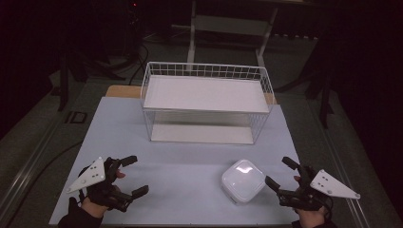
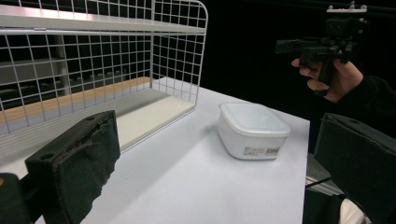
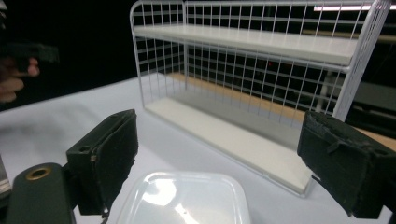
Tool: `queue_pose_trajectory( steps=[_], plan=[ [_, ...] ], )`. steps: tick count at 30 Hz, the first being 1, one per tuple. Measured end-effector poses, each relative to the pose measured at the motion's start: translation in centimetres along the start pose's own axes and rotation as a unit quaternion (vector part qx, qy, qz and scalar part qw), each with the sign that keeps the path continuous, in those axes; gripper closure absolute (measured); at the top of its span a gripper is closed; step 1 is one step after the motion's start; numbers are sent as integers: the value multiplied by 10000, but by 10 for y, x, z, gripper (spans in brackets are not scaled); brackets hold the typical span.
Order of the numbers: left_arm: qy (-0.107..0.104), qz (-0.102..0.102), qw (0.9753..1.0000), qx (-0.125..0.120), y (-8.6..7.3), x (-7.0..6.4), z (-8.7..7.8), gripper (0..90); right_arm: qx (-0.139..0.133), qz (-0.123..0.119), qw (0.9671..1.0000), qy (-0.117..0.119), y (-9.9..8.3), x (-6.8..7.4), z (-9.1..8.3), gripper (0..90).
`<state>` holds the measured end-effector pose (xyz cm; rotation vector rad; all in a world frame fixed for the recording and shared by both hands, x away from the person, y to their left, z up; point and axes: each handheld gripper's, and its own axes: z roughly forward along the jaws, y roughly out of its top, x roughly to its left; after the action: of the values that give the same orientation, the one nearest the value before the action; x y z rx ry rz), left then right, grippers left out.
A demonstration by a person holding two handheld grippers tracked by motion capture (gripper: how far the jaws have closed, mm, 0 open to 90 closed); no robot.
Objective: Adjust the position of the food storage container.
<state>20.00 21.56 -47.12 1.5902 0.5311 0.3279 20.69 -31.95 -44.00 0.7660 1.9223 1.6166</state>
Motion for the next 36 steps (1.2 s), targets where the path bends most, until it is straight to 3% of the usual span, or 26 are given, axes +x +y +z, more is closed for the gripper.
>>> queue_pose_trajectory(
  steps=[4,6,9,14,19,25,28,33,36],
  plan=[
    [-29,21,10000,18,0,0,1,0,132,78,9996,249,1,0,-1,134],
    [-56,31,10000,52,-1,-1,3,0,211,63,9996,199,0,1,-1,144],
    [-75,64,9999,68,-1,-1,5,0,447,30,9986,289,-4,3,-3,252],
    [-103,79,9999,91,-1,-2,6,0,1127,-21,9926,463,-22,1,-8,490],
    [-148,57,9998,91,-1,-1,8,0,1731,68,9821,733,-39,-2,-12,687],
    [-195,78,9997,97,-1,-1,11,0,2316,-59,9685,913,-61,-5,-10,895],
    [-195,66,9997,125,-1,-1,13,0,2453,-31,9634,1083,-71,-8,-4,898],
    [-201,98,9997,122,-2,-1,13,0,2714,-224,9508,1474,-81,-1,16,898],
    [-189,110,9997,137,-2,-1,13,0,2817,-282,9462,1566,-84,2,25,899]
  ],
)
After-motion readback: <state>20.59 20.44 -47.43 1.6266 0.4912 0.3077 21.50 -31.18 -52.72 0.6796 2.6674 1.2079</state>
